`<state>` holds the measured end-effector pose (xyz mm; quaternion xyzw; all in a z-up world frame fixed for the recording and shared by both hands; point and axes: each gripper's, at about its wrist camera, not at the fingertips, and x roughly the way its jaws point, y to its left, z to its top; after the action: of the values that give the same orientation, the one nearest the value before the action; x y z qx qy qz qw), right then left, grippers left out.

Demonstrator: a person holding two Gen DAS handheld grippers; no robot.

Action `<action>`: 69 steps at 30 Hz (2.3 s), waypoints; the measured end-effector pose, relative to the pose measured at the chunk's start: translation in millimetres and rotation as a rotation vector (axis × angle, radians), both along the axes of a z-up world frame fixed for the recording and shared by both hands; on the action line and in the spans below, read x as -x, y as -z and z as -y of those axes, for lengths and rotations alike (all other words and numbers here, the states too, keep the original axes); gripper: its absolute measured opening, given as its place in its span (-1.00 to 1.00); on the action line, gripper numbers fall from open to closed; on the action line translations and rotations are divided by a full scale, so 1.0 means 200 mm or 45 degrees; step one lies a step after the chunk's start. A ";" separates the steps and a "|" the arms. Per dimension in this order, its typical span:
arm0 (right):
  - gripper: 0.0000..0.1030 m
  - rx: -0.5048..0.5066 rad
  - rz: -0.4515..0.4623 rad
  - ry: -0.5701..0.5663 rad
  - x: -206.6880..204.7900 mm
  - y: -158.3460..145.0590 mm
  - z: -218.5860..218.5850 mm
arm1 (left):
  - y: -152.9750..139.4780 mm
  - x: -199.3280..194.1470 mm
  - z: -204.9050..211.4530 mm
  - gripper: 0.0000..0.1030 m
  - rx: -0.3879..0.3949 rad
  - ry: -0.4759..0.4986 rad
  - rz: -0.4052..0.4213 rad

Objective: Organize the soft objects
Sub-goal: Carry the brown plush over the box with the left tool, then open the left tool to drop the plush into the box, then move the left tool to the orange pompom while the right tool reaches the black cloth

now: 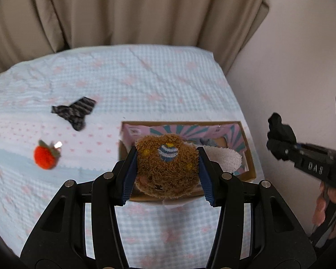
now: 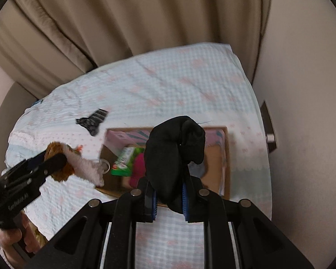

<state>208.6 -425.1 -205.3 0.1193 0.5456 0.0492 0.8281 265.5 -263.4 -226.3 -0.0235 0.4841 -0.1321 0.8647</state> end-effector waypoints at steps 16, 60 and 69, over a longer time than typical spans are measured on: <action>-0.68 0.001 -0.185 0.157 -0.07 0.54 0.07 | 0.56 -0.48 0.26 -0.09 -0.122 0.044 -0.261; 1.00 0.103 0.270 0.105 0.39 -0.34 -0.25 | -0.44 0.30 -0.24 0.99 -0.062 -0.006 0.180; 1.00 0.171 0.386 0.035 0.56 -0.62 -0.49 | -0.65 0.63 -0.56 0.99 -0.055 -0.116 0.307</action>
<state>96.3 -327.9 -80.8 0.0625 0.4146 0.0187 0.9077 140.0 -150.7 -96.0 -0.0109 0.3778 -0.0842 0.9220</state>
